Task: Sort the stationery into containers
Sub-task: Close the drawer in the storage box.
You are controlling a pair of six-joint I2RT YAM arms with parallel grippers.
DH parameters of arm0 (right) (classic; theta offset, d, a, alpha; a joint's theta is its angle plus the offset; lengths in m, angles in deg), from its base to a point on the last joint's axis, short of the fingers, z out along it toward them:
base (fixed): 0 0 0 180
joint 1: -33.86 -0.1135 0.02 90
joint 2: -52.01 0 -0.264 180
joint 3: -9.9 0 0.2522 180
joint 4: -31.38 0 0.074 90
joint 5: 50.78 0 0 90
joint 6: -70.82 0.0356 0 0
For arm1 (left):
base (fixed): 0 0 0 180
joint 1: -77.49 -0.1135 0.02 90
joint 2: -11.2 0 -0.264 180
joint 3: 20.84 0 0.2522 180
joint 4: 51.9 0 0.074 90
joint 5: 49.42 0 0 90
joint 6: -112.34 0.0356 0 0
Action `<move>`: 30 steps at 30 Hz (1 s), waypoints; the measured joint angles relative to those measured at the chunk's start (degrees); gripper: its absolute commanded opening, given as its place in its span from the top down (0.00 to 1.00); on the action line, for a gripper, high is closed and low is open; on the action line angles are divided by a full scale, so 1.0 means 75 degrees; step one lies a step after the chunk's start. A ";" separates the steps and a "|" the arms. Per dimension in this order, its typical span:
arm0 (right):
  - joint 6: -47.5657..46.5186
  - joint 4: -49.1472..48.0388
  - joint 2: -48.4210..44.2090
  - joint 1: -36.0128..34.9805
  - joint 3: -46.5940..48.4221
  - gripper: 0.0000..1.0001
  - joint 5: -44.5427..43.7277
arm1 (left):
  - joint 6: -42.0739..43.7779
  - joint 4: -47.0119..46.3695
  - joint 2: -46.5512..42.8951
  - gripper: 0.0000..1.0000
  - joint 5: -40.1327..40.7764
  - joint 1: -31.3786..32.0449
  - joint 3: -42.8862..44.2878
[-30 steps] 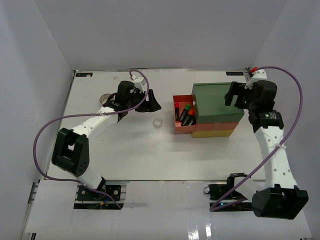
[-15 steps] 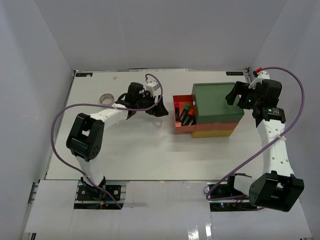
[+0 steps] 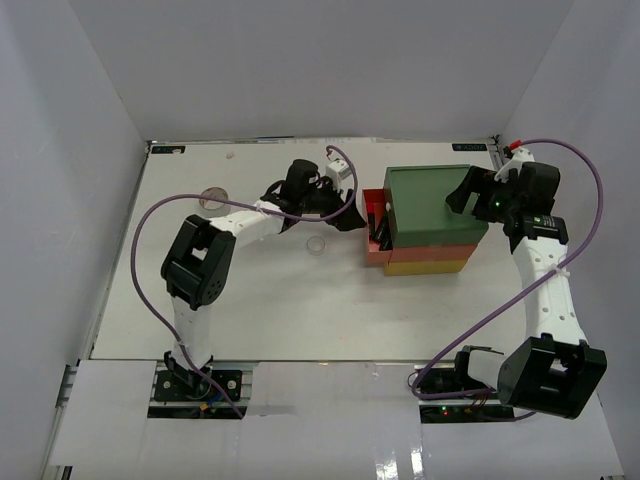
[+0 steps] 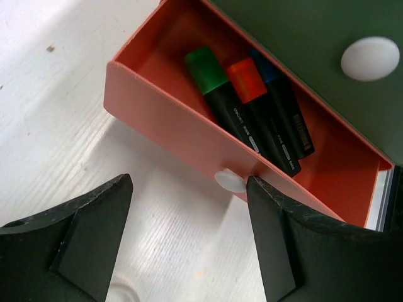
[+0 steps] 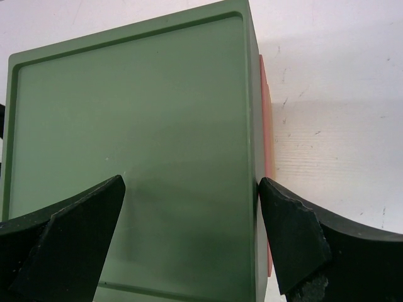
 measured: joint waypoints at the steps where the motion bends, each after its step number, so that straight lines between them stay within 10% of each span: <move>1: 0.0009 -0.0009 0.0000 0.0012 -0.0003 0.07 0.0023 | -0.0003 -0.0026 0.0125 0.16 -0.0023 0.0052 0.0119; 17: 0.0166 -0.0356 -0.0023 0.0035 -0.0259 0.07 0.0082 | -0.0481 -0.0358 0.1288 0.15 -0.0108 0.0603 0.1501; 30: 0.0169 -0.0353 -0.0082 0.0035 -0.0259 0.07 0.0032 | -0.0895 -0.0635 0.0933 0.15 0.0245 0.0495 0.0157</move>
